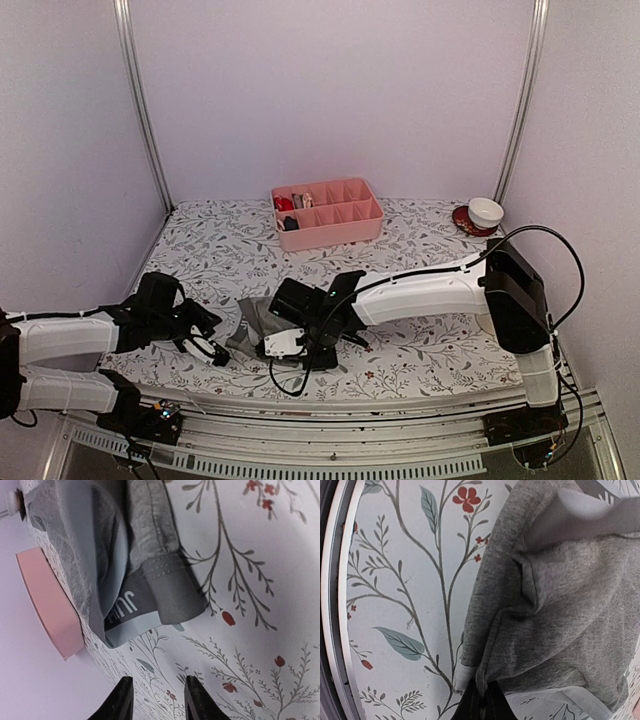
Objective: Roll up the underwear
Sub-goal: Fold the underwear at the center of the board.
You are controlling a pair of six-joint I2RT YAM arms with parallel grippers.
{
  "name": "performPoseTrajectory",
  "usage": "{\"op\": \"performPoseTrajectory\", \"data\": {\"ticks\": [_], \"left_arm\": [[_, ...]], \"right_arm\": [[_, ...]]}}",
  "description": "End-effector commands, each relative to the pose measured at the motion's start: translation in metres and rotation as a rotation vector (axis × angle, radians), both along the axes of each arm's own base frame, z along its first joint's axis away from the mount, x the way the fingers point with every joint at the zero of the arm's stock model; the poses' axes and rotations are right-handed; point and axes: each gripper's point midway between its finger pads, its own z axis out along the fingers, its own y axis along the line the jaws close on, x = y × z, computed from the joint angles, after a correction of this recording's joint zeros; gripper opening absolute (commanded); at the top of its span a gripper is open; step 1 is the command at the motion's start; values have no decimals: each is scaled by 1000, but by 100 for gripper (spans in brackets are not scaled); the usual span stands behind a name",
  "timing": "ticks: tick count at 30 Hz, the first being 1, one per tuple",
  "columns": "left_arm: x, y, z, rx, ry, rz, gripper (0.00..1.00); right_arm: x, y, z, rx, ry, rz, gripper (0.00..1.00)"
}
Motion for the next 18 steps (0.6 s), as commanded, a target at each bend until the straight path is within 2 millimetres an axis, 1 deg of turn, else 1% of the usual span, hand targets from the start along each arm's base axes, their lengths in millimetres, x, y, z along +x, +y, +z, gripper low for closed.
{"op": "performPoseTrajectory", "data": {"ticks": [1,3,4,7,9,11,12,14,17,18], "left_arm": [[-2,7,4,4,24,40,42],[-4,5,11,-17,32,39,48],[-2,4,16,-27,24,43,49],[3,2,28,-68,0,70,49],[4,-2,35,-107,17,79,49],[4,-10,41,-170,46,85,53],[1,-16,43,-201,75,72,55],[-4,-24,47,-263,125,73,57],[3,-35,64,-408,168,135,60],[7,-36,66,-440,195,166,61]], "right_arm": [[-14,-16,-9,-72,56,15,13],[-16,-15,-6,-63,55,24,21],[-18,-14,-4,-53,57,27,25],[-18,-9,6,-7,53,34,27],[-18,-8,12,10,51,34,29],[-18,-5,19,33,48,32,30],[-18,-4,23,45,45,30,31],[-17,0,34,89,37,17,33],[-21,10,52,189,26,34,38],[-18,17,63,246,-10,43,40]]}}
